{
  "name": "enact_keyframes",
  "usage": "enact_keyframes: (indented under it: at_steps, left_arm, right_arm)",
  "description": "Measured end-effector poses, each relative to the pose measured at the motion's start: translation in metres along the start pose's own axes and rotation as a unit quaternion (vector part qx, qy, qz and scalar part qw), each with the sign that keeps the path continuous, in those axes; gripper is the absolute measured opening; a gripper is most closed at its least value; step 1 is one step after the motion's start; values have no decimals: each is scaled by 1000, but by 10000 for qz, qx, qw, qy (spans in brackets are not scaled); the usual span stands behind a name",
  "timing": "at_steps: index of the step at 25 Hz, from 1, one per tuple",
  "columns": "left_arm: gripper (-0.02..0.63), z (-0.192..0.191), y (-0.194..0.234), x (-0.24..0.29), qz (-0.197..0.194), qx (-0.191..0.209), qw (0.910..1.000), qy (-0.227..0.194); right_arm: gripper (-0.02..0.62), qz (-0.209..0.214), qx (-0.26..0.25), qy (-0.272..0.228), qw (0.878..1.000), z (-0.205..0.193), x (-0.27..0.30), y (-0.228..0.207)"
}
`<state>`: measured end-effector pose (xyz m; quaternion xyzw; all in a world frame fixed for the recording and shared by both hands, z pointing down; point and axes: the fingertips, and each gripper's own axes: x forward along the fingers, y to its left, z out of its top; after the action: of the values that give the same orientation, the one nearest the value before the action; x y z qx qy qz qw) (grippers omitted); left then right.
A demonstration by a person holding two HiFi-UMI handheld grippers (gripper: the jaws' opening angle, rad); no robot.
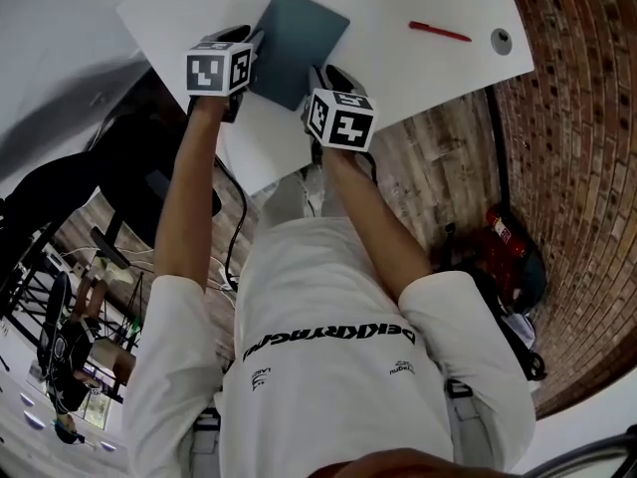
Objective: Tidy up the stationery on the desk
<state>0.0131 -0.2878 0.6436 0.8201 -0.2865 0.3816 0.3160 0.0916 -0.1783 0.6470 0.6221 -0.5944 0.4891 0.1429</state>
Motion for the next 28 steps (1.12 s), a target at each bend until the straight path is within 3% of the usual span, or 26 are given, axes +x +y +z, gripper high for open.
enact_keyframes:
  at_steps: [11, 18, 28]
  left_arm:
    - [103, -9, 0, 11, -511, -187, 9975, 444]
    - [103, -10, -4, 9, -351, -187, 9984, 408]
    - [103, -22, -14, 4, -166, -364, 9986, 360]
  right_arm:
    - [72, 252, 274, 48, 9993, -6, 11, 2]
    - [74, 465, 322, 122, 9983, -4, 9, -1]
    - [74, 361, 48, 157, 9992, 7, 5, -12]
